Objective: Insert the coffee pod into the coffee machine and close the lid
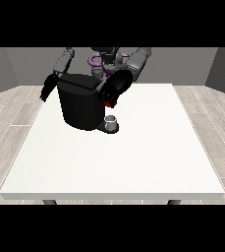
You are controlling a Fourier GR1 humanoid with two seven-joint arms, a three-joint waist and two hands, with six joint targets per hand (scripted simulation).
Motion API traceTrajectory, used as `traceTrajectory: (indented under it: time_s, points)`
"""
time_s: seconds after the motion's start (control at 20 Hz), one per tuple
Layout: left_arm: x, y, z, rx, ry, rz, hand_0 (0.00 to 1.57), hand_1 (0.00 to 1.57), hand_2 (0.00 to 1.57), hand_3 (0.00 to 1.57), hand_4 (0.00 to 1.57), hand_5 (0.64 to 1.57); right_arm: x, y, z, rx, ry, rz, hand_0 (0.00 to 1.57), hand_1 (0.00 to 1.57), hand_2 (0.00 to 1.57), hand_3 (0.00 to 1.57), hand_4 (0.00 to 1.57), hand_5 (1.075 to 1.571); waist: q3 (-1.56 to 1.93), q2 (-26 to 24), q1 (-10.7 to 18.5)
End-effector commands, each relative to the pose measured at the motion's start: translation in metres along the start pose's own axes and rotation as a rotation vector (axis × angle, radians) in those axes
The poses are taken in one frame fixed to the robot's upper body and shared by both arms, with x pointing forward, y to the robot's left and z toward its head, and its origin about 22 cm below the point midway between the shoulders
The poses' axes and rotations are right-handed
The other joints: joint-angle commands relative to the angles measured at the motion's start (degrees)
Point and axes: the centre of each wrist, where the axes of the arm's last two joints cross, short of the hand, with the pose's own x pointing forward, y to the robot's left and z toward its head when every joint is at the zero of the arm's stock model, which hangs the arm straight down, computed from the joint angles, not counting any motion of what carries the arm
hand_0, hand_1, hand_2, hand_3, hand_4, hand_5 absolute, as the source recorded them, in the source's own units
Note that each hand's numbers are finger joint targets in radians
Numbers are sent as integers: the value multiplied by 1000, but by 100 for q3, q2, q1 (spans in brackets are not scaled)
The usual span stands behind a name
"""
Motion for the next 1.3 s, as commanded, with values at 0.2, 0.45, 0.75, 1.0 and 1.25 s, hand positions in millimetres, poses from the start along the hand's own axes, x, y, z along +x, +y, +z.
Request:
traceTrajectory:
  time_s: [0.2,0.45,0.75,1.0,1.25]
  points:
    - [-3,-3,0,2,14,-29,0,0,526,441,0,1571,-10,7,6,-25,21,20,0,0,0,0,117,1571,-25,-45,131]
    - [-6,-35,4,-82,15,12,0,0,332,226,0,1571,-29,-6,13,-50,89,-14,0,0,0,0,153,1571,-24,-452,397]
    - [33,-79,-8,-163,2,100,0,0,0,52,0,1571,-82,-26,33,-112,229,-28,0,0,0,0,0,1571,-19,-1125,1045]
    - [20,-167,27,-271,24,299,0,0,282,0,0,1571,-113,-36,71,-119,345,0,0,0,0,0,0,1571,-25,-1963,1454]
    - [17,-231,59,-166,79,845,0,0,0,0,418,1571,-133,-49,101,-125,433,-6,0,0,0,0,0,1571,-40,-2655,1824]
